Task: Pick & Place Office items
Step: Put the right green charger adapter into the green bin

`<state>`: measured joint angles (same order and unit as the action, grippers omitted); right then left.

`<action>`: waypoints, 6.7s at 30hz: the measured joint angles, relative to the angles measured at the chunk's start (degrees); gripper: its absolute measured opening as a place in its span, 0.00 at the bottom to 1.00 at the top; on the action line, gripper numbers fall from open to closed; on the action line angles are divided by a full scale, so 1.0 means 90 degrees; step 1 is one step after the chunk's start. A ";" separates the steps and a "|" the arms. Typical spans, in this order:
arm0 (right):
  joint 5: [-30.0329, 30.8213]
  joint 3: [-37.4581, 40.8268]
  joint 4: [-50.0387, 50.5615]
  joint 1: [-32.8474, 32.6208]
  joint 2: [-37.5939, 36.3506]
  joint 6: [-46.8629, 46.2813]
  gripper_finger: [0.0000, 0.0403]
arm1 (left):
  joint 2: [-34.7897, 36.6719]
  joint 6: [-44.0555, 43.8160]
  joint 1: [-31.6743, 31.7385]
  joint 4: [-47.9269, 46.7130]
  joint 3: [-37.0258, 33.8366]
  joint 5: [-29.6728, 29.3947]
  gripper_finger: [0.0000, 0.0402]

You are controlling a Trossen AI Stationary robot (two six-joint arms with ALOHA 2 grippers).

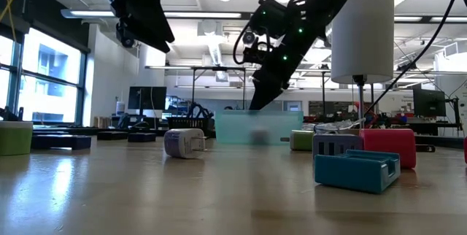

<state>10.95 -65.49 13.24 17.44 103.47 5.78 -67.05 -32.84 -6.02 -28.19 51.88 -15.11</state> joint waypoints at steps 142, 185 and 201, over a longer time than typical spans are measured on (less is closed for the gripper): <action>-0.0056 -0.0024 0.2601 -0.2481 0.0733 -0.3300 0.59 | -0.0610 -0.0165 -0.0663 0.0880 0.0000 0.0035 0.40; 0.0293 -0.3689 0.6337 -0.1933 0.0346 -0.2172 0.30 | -0.0610 0.0208 -0.0943 0.0875 0.0000 0.0035 0.40; -0.0893 -0.3712 0.5686 0.0657 0.0704 -0.1804 0.30 | -0.0610 0.0199 -0.1159 0.0846 0.0000 0.0038 0.40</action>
<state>2.91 -98.90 64.41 23.35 109.80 -10.46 -72.53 -31.05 -16.45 -20.57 51.88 -14.76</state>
